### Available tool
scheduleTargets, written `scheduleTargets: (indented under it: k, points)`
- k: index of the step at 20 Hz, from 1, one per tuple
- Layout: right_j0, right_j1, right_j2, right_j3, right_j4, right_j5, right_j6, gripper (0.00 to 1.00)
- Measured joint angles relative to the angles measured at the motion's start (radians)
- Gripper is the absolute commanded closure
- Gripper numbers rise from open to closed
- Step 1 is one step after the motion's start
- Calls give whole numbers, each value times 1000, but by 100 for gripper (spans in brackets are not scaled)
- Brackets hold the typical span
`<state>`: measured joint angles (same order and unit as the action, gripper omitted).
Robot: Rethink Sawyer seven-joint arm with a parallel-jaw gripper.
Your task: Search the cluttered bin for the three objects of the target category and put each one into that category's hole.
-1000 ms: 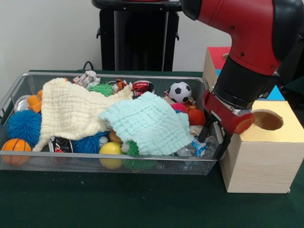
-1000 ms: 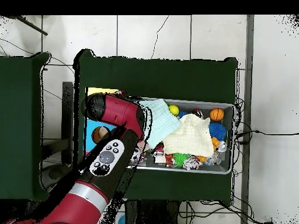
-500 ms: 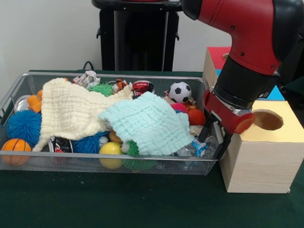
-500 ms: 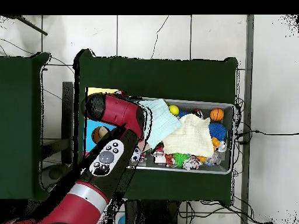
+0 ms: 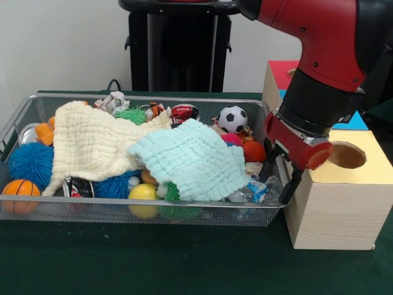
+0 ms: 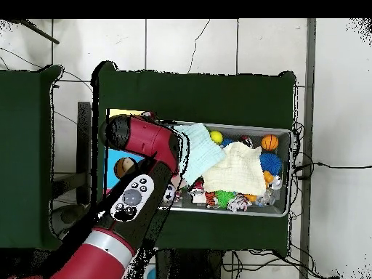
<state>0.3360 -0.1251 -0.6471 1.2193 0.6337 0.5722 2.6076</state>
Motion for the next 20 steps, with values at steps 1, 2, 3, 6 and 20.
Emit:
scheduleTargets:
  k: [1, 2, 3, 6, 20]
  points:
    - [0, -1, 0, 0, 0, 0, 0, 0]
    - [0, -3, 0, 1, 0, 0, 0, 0]
    - [0, -4, 0, 1, 0, 0, 0, 0]
    - [0, -10, 0, 6, 0, 0, 0, 0]
    - [-1, -46, 0, 91, 0, 0, 0, 0]
